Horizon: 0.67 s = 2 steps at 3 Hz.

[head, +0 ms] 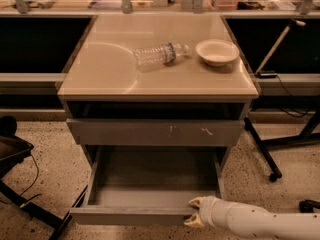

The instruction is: Open middle drawer

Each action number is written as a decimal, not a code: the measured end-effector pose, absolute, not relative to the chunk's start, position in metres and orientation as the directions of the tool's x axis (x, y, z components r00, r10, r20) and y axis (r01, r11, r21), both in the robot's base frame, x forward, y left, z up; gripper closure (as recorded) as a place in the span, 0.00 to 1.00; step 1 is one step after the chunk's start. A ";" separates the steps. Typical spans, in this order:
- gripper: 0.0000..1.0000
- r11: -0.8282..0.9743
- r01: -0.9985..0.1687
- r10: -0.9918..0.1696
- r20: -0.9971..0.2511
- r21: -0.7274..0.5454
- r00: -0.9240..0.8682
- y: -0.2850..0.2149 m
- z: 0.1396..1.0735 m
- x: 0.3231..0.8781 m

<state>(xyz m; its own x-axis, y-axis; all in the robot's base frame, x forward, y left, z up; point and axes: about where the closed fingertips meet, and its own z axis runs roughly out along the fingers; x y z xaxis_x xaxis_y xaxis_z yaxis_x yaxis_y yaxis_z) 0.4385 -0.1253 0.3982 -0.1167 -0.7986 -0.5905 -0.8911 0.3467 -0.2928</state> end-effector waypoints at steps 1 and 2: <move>1.00 0.347 -0.891 -0.799 -0.591 -0.293 -0.117 -0.126 0.404 0.437; 1.00 0.355 -0.890 -0.789 -0.602 -0.286 -0.122 -0.126 0.399 0.411</move>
Offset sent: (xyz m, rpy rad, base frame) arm -0.3301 -0.0183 -0.0496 0.1631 0.0155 -0.0585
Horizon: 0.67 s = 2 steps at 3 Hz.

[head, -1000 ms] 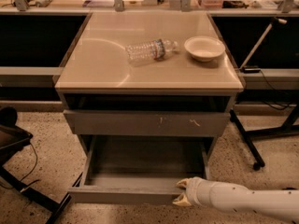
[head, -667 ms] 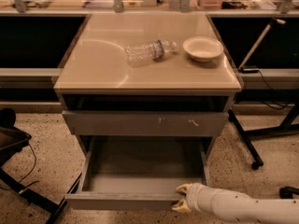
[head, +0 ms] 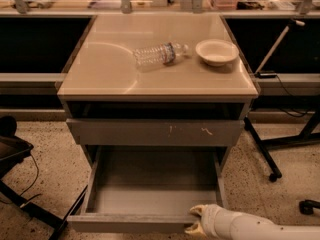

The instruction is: Open middle drawer

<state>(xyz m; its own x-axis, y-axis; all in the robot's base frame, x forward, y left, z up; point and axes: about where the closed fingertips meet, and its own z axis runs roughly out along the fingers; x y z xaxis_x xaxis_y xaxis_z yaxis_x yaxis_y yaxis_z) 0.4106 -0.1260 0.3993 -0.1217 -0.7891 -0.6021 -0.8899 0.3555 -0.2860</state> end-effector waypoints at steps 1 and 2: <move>1.00 0.355 -0.890 -0.789 -0.602 -0.286 -0.121 -0.126 0.405 0.410; 1.00 0.339 -0.894 -0.786 -0.610 -0.294 -0.098 -0.119 0.404 0.400</move>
Offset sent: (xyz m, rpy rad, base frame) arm -0.3067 -0.0186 -0.0493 0.1351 0.0201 -0.0126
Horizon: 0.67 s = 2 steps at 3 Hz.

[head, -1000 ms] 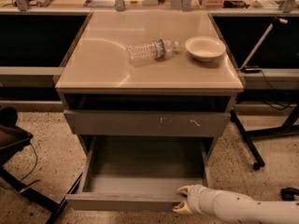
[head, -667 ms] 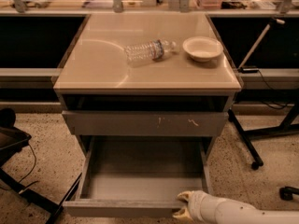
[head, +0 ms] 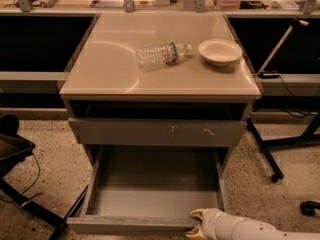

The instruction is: Open middle drawer

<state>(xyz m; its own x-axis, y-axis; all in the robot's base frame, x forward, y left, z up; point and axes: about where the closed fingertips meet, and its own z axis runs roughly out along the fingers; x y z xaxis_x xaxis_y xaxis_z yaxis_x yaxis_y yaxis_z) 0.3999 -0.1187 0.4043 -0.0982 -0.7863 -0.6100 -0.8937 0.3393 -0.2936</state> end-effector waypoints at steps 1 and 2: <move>0.81 0.339 -0.894 -0.786 -0.610 -0.294 -0.098 -0.119 0.404 0.400; 0.58 0.339 -0.894 -0.786 -0.610 -0.294 -0.098 -0.119 0.404 0.400</move>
Offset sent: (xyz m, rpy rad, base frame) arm 0.0000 0.0000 0.0000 0.0000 0.0000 0.0000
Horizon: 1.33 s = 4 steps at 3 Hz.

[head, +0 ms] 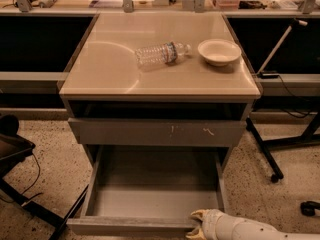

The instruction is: Open middle drawer

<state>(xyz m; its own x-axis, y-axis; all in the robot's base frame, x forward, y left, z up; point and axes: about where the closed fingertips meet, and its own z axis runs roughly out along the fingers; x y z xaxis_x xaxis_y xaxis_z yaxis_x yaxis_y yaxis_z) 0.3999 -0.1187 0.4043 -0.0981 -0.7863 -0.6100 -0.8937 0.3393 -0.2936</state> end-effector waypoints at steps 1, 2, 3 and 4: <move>0.34 0.339 -0.894 -0.786 -0.610 -0.294 -0.098 -0.119 0.404 0.400; 0.11 0.339 -0.894 -0.786 -0.610 -0.294 -0.098 -0.119 0.404 0.400; 0.00 0.339 -0.894 -0.786 -0.610 -0.294 -0.098 -0.119 0.404 0.400; 0.00 0.339 -0.894 -0.786 -0.610 -0.294 -0.098 -0.119 0.404 0.400</move>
Offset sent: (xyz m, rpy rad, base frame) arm 0.0000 0.0000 0.0000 0.0000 0.0000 0.0000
